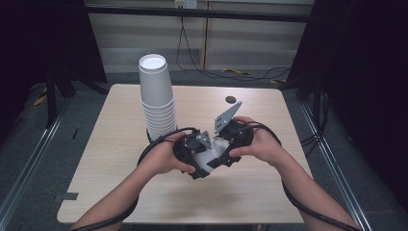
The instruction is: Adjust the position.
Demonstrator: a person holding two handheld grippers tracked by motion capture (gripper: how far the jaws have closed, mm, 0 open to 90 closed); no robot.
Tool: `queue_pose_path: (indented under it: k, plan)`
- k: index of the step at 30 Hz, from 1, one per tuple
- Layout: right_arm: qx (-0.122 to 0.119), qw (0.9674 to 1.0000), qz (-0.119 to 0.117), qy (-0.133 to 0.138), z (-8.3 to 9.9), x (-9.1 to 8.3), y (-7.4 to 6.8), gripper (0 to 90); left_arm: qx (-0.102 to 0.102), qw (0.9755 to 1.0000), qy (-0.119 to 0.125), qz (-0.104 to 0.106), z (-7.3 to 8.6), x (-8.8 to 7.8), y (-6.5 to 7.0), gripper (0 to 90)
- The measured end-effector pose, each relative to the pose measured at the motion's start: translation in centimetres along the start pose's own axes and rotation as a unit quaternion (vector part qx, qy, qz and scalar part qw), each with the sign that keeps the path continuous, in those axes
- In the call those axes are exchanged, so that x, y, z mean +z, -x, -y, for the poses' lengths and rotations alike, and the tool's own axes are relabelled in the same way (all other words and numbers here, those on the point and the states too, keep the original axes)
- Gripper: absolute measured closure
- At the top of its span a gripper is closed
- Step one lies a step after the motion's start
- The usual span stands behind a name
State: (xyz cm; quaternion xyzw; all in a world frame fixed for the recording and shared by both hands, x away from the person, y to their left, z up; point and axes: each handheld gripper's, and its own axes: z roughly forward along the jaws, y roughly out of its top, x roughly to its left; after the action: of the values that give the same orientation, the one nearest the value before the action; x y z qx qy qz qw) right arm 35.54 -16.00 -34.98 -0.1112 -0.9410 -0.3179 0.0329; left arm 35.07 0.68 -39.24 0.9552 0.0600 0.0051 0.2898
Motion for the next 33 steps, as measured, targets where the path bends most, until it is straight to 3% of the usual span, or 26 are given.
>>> queue_pose_path:
  k: [8,14,28,33]
  plan:
    - [0.005,0.9999,0.001,0.01,0.3,0.0,-0.1,22.2,-0.001,0.9999,0.012,0.008,0.2,0.2,0.0,12.5]
    - [0.015,0.9997,0.003,0.017,0.3,0.0,-0.2,22.8,0.002,0.9991,0.036,0.022,0.4,0.3,0.0,12.8]
    - [0.027,0.9992,0.002,0.029,1.0,-0.4,-0.2,23.0,-0.001,0.9984,0.049,0.028,0.7,0.0,-0.2,10.7]
    - [0.027,0.9992,0.009,0.028,1.3,-0.6,-0.2,23.1,-0.002,0.9989,0.043,0.018,0.8,-0.2,-0.3,9.1]
